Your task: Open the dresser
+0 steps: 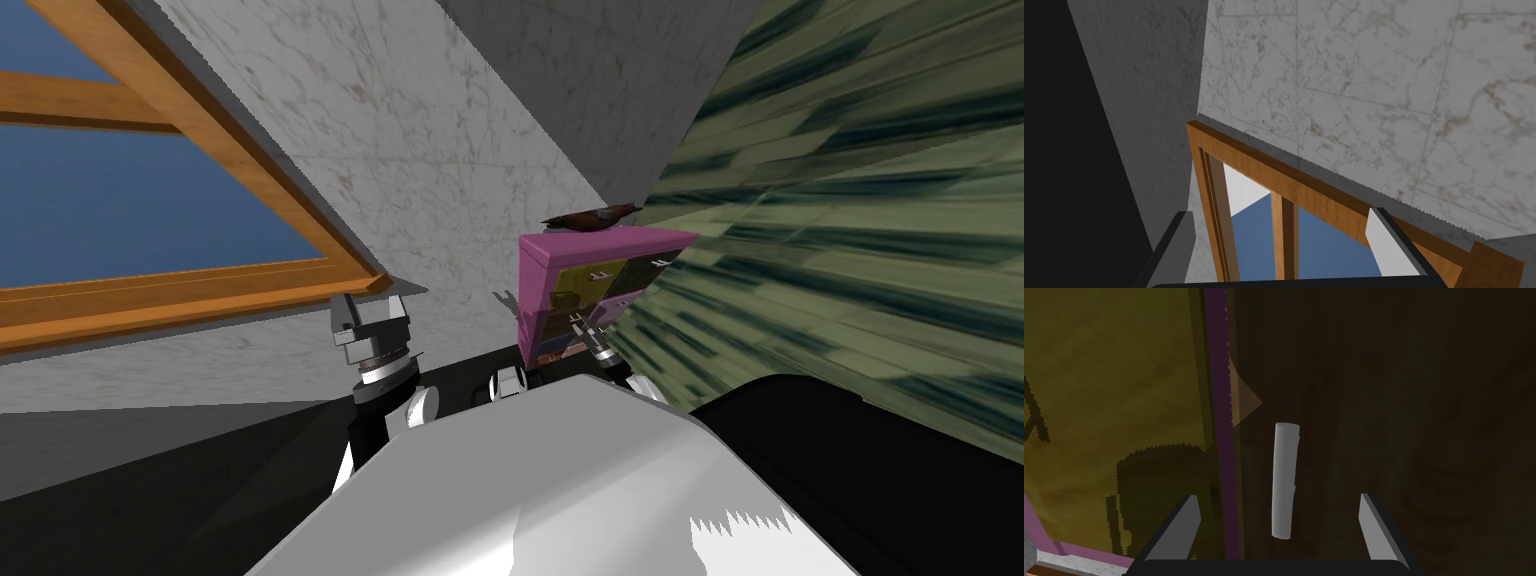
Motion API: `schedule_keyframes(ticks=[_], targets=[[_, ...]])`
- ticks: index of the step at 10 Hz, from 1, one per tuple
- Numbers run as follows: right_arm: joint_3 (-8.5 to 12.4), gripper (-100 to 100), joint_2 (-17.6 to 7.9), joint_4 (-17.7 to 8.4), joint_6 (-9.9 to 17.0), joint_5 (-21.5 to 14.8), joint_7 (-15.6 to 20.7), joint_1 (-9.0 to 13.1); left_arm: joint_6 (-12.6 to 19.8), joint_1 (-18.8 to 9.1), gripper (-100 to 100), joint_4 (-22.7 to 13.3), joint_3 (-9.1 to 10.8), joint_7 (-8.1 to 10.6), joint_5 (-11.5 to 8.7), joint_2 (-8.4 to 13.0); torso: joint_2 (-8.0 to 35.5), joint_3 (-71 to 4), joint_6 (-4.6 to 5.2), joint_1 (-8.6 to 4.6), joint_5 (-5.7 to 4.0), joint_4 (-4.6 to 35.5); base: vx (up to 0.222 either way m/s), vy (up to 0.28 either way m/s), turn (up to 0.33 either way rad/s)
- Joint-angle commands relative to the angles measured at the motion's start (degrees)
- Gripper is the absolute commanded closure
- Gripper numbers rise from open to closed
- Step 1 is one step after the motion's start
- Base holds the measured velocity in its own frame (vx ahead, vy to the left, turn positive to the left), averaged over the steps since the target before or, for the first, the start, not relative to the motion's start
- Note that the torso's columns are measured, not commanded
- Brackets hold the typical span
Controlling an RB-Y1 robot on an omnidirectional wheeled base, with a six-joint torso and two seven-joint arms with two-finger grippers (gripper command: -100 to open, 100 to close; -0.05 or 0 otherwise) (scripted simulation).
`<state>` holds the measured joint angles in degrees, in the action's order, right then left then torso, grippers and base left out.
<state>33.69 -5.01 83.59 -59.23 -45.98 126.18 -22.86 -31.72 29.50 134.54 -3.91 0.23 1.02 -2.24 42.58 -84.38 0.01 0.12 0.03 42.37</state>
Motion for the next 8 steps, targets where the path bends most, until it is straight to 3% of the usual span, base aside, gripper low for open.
schedule_keyframes(ticks=[1, 3, 4, 5, 8], targets=[[-0.1, -100, 2.7, 0.1, 0.0, -0.1, 0.1, 0.0, 0.0, 0.0, 0, 0.0, 0.0, 0.0, 0.0, 0.0, 0.0, 0.0, 0.0, -0.02, 0.0, 0.0, -0.006, 0.004, 0.004], [0.2, -100, 0.9, 1.2, 1.4, -0.1, -1.8, 0.3, 0.0, 0.0, 0, 0.0, 0.0, 0.0, 0.0, 0.0, -0.2, -0.1, -0.01, -0.12, -0.03, -0.1, 0.024, 0.008, 0.012], [0.1, -100, 1.3, 0.6, 0.7, -0.1, -0.9, 0.2, 0.0, 0.0, 0, 0.0, 0.0, 0.0, 0.0, 0.0, -0.5, -0.3, -0.02, -0.11, -0.03, -0.1, 0.03, 0.009, 0.007], [0.2, 100, 1.2, 0.7, 0.9, -0.1, -1.1, 0.2, 0.0, 0.0, 0, 0.0, 0.0, 0.0, 0.0, 0.0, -0.4, -0.3, -0.01, -0.13, -0.04, -0.1, 0.0, 0.0, 0.0], [0.2, 100, 0.7, 1.4, 0.2, 0.2, -1.9, -0.5, 0.0, 0.0, 0, 0.0, 0.0, 0.0, 0.0, 0.0, 0.4, 0.2, 0.13, -0.1, 0.09, 0.2, -0.164, -0.002, -0.033]])
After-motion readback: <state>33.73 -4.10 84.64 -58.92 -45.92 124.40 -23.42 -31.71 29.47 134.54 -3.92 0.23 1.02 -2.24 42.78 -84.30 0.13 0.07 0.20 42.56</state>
